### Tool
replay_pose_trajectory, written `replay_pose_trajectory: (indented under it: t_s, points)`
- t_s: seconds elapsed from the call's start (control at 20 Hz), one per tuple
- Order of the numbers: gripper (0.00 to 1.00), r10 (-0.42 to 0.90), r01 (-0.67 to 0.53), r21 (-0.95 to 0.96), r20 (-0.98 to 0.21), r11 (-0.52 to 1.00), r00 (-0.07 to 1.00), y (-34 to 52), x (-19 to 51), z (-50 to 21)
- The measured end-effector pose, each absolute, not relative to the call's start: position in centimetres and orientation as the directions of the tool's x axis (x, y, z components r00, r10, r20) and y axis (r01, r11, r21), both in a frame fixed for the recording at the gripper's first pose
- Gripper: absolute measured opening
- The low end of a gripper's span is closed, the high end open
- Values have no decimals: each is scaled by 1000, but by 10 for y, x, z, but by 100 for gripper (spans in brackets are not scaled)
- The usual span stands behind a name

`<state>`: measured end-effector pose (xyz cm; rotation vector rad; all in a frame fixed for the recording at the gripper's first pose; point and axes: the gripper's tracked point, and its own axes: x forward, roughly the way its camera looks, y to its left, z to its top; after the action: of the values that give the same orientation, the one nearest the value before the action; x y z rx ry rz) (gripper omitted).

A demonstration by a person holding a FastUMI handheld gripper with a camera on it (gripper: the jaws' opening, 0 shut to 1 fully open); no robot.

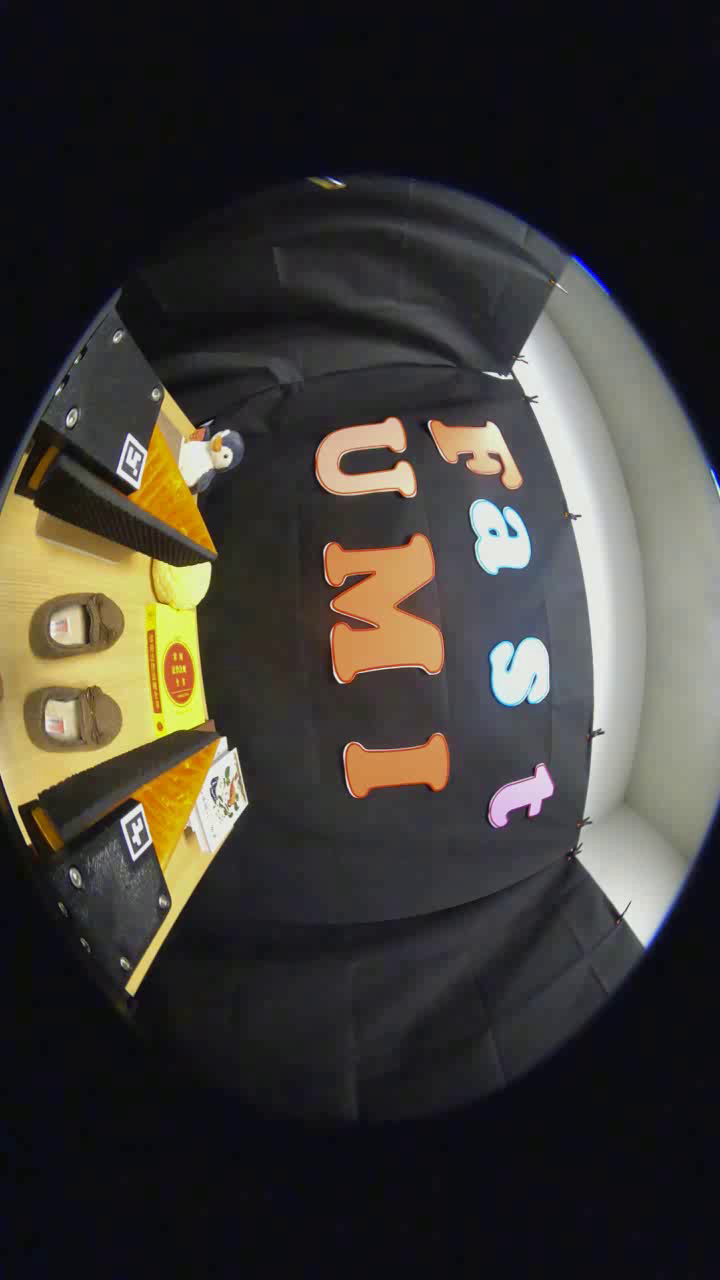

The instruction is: Open the storage box then place both shoes into the box .Put the left shoe in first, then the right shoe, with the right side of both shoes facing outward in a uniform manner.

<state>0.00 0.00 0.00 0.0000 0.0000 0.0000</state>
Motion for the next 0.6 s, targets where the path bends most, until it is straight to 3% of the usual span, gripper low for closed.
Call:
replay_pose_trajectory:
  t_s: [0.6]
  points:
    - [99,32,-28,41,-94,999,995,-15,3,-28]
